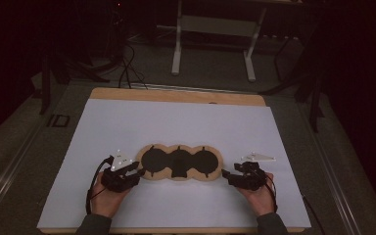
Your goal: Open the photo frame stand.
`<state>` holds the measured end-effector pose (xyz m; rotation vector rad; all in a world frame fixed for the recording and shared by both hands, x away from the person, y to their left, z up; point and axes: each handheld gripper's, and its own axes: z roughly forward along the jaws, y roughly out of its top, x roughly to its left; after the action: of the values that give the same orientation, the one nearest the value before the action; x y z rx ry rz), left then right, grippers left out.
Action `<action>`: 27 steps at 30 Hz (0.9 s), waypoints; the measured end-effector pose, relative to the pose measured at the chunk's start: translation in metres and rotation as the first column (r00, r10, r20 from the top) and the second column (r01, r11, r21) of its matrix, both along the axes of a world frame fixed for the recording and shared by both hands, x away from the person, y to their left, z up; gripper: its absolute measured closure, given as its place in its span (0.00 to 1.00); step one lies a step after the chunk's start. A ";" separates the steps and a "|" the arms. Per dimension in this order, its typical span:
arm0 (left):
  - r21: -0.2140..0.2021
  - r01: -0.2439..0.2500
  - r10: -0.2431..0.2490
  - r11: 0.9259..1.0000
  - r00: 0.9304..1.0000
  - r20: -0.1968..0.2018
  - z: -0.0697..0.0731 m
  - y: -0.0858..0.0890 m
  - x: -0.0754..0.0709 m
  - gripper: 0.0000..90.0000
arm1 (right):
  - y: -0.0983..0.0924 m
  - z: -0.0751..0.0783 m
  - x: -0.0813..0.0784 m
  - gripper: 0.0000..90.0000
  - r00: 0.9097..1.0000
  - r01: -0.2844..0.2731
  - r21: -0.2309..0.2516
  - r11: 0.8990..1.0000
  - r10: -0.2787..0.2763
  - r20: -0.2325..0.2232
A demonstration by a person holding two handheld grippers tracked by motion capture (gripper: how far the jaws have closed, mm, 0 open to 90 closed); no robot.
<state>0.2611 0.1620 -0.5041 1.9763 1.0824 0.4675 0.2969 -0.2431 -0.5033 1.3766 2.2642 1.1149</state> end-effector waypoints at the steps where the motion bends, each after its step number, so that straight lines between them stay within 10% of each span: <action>1: -0.003 0.004 -0.004 1.000 1.000 0.001 0.001 -0.001 -0.001 0.69 | -0.001 0.000 0.000 0.38 1.000 0.000 0.008 1.000 0.000 0.002; 19: 0.018 0.123 -0.123 0.992 0.992 0.008 0.000 -0.032 -0.008 0.69 | -0.004 -0.004 -0.004 0.24 0.999 0.031 -0.004 1.000 -0.030 0.024; 27: 0.064 0.178 -0.178 0.982 0.984 -0.012 -0.007 -0.049 -0.010 0.73 | -0.004 -0.004 -0.005 0.38 0.998 0.036 -0.010 0.999 -0.035 0.044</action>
<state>0.2513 0.1130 -0.5111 2.1104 0.8934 0.4050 0.2914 -0.2473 -0.5069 1.3690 2.2036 1.1084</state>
